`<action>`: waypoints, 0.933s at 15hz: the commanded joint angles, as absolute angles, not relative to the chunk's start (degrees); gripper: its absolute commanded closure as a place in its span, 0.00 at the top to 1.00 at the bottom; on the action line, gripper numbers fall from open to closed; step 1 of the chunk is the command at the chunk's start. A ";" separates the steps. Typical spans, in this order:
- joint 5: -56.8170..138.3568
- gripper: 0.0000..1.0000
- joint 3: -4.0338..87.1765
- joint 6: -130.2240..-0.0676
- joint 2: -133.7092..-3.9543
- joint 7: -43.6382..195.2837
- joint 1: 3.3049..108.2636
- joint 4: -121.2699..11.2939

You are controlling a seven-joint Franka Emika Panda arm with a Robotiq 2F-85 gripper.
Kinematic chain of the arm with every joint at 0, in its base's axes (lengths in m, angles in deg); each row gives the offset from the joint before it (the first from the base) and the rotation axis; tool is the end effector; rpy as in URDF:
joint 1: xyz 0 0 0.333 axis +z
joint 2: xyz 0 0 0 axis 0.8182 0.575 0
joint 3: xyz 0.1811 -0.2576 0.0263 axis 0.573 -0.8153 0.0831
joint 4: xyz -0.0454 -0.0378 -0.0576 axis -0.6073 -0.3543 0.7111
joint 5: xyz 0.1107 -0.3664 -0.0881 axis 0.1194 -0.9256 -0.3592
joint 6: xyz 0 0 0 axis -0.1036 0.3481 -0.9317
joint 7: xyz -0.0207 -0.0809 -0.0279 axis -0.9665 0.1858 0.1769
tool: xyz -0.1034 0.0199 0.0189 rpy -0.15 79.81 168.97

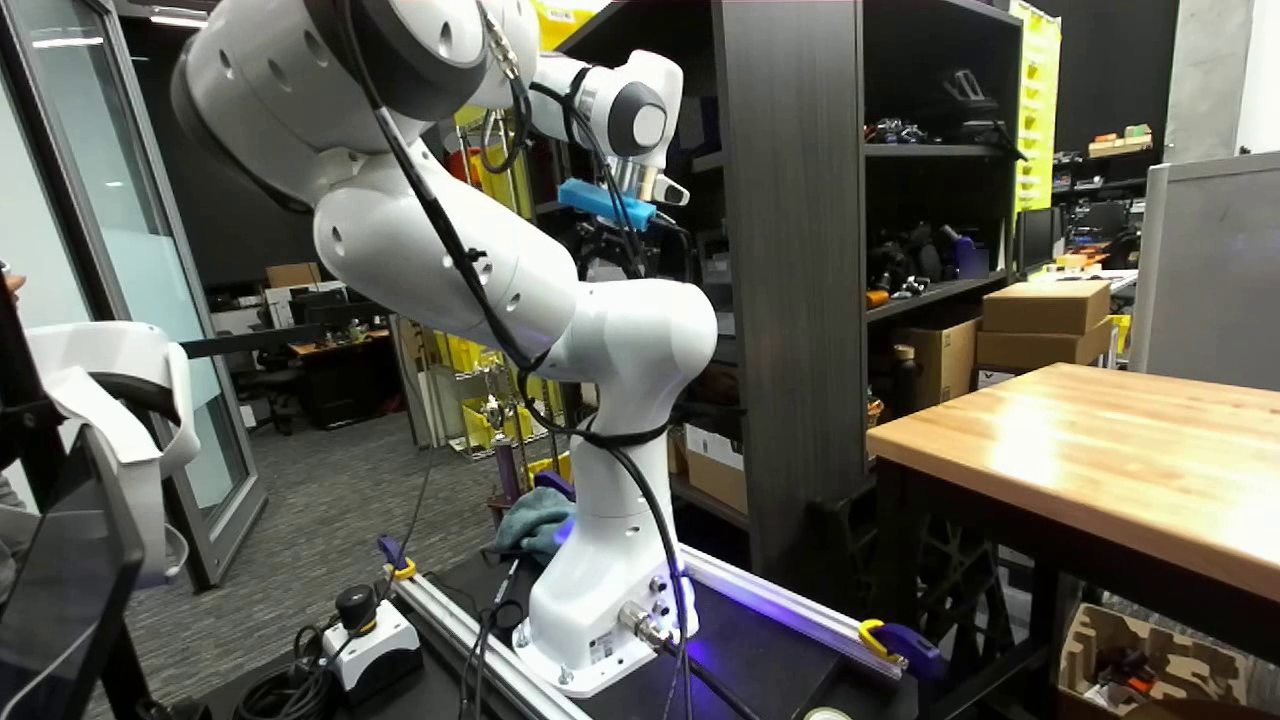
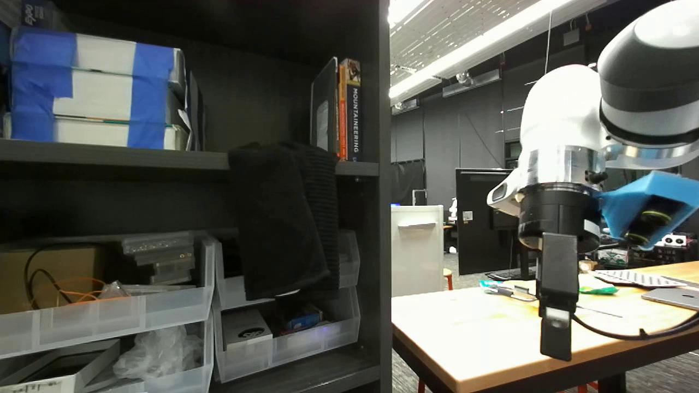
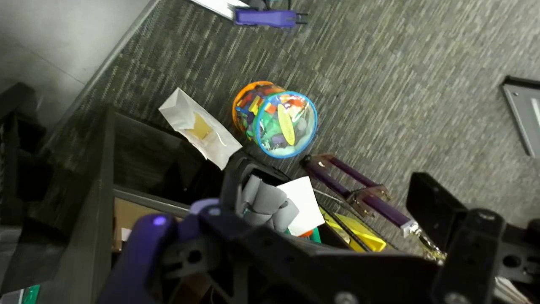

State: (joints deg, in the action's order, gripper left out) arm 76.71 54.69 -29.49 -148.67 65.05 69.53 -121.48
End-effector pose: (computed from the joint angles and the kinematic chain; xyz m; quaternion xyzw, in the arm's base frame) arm 0.2043 0.1478 0.4960 -0.9606 -0.1768 -0.0050 0.2144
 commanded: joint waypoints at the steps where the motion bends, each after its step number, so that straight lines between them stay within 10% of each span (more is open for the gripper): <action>1: 83.99 1.00 58.01 -35.77 -150.92 69.83 69.75 -121.64; 14: 99.84 1.00 70.32 -62.92 -153.48 71.95 67.66 -121.75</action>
